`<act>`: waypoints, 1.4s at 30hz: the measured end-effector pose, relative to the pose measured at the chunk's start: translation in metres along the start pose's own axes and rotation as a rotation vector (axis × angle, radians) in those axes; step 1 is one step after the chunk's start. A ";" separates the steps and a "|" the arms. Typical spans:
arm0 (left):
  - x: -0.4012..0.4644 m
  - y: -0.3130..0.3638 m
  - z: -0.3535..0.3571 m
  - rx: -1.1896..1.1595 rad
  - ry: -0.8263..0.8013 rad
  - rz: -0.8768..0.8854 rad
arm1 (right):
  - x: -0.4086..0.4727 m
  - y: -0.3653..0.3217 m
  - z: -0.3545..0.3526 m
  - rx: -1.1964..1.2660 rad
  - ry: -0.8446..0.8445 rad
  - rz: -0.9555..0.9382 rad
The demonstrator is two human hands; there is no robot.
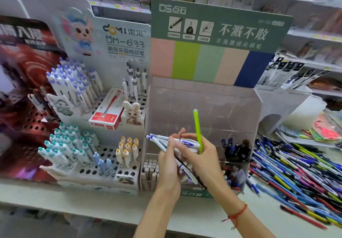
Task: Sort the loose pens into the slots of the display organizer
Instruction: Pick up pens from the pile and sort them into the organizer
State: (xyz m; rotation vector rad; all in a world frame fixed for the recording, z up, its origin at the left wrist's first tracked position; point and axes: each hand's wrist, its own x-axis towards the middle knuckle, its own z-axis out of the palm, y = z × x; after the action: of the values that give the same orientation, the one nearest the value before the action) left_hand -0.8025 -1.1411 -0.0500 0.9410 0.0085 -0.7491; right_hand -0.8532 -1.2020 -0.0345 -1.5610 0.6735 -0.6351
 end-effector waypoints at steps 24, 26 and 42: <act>0.007 0.055 -0.088 -0.108 0.153 -0.049 | 0.069 0.018 0.014 -1.097 -0.327 -0.343; 0.007 0.058 -0.089 -0.139 0.139 -0.050 | 0.071 0.019 0.029 -1.169 -0.342 -0.298; 0.003 0.064 -0.093 -0.384 0.209 -0.097 | 0.066 0.024 0.042 -0.878 -0.261 -0.286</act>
State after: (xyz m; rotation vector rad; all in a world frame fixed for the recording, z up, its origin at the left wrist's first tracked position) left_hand -0.7343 -1.0513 -0.0612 0.6503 0.3711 -0.7038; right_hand -0.7795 -1.2241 -0.0612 -2.5370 0.5561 -0.3274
